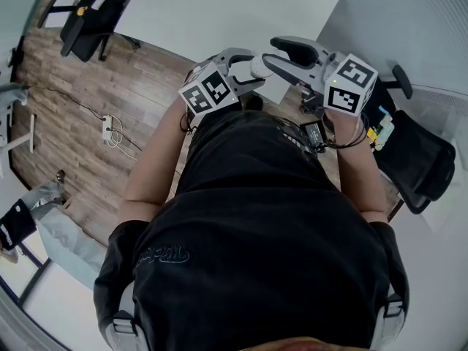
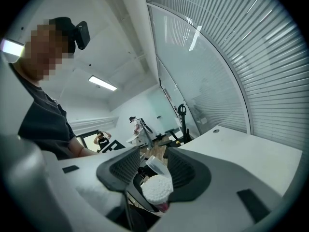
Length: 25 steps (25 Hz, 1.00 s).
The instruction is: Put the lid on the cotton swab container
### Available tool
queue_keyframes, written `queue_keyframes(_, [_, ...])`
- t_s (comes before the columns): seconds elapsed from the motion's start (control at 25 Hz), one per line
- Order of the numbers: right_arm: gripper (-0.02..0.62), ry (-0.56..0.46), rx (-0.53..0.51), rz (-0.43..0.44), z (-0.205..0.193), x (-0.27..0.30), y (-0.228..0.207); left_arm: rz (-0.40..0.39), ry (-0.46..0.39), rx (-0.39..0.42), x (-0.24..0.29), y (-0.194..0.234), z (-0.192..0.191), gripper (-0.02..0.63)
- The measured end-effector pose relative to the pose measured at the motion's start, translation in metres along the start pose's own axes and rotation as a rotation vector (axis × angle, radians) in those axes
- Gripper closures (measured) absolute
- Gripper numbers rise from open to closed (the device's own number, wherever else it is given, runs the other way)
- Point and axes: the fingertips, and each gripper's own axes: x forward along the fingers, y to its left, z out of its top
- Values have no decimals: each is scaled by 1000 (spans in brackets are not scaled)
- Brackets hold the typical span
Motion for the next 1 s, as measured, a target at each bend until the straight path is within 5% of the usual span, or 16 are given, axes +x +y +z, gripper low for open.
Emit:
queue_keyframes(0.56, [410, 8, 17, 23, -6, 1, 6, 66, -20, -23, -5, 17, 6, 359])
queue_keyframes(1.0, [494, 24, 1, -20, -9, 4, 1, 79, -39, -12, -8, 20, 16, 359])
